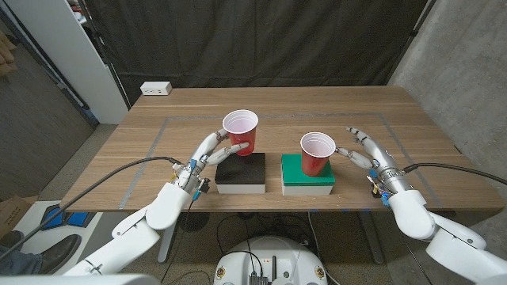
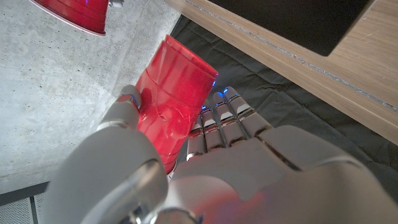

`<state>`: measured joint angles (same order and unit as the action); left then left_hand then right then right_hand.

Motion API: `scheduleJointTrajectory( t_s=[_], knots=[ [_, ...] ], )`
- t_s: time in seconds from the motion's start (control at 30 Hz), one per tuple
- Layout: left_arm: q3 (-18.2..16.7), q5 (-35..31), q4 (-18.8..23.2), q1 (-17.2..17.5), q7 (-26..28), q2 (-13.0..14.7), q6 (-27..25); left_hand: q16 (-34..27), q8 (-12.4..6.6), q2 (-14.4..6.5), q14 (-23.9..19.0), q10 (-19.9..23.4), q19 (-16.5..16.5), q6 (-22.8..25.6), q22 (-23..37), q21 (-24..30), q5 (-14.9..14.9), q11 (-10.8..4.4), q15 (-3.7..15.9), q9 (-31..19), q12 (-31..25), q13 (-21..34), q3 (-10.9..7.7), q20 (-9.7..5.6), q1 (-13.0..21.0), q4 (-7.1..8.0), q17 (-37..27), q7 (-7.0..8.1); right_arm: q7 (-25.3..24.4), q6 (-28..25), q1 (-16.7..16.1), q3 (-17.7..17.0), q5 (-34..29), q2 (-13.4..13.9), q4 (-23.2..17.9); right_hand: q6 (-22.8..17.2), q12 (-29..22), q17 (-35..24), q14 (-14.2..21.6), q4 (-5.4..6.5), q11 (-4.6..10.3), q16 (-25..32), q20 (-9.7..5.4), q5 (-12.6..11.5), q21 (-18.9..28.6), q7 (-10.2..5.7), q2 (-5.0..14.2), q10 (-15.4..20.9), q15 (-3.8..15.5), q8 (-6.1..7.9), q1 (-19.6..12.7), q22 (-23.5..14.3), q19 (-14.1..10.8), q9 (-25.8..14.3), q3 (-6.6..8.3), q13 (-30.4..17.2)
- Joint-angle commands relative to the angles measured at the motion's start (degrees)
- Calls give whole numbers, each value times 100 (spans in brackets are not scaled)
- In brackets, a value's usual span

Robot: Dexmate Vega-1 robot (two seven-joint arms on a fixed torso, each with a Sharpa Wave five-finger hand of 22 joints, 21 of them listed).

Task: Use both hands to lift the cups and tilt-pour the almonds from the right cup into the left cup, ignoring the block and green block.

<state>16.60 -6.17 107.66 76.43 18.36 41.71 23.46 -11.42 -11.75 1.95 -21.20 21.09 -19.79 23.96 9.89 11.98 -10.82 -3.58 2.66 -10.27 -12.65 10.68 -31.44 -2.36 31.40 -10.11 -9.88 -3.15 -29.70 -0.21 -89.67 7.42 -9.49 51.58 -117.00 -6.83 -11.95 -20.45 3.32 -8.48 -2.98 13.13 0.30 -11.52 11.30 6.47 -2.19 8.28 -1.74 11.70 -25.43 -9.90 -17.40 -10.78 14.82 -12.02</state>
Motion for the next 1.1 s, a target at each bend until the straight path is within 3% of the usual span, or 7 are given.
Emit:
scheduleJointTrajectory(
  t_s=[0.03, 0.5, 1.1],
  knots=[
    [-46, 106, -2, 11, -39, -1, 17, 17, 26, 4, -31, 36, -20, 12, 16, 1, -43, 11, 264, -15, -2, 19, 29, -409, 43, -2, -18, 1, -23, 97, -630, -423, -304, -126, -277, -14, 4, -18, 2, -24, -7, 5, 43, -9, 11, 28, -34, 9, -26, 26, -75, -17, -20, -28, 11, 0],
    [-45, 171, -63, 2, -44, -48, 82, 6, 27, 1, -91, 86, -66, 54, 18, 5, -53, -1, 299, -17, 3, 20, 52, -408, 88, 5, -20, 27, 63, 253, -1132, -768, -789, -377, -531, -11, 8, -11, -3, -36, 8, 0, 40, -14, 7, 22, -62, 2, -15, 23, -101, -17, -13, -28, 8, 0],
    [-59, 207, -115, -10, -67, -72, 234, 9, 39, -15, -119, 103, -77, 63, 19, -5, -64, -7, 297, -19, 21, 21, 69, -399, 143, 10, -23, 23, 237, 595, -1772, -1116, -1365, -910, -871, 49, 26, 2, -39, -59, 13, -20, 46, -28, -9, 40, -108, -45, -19, -1, -162, -17, 32, -29, 10, -1]
  ],
)
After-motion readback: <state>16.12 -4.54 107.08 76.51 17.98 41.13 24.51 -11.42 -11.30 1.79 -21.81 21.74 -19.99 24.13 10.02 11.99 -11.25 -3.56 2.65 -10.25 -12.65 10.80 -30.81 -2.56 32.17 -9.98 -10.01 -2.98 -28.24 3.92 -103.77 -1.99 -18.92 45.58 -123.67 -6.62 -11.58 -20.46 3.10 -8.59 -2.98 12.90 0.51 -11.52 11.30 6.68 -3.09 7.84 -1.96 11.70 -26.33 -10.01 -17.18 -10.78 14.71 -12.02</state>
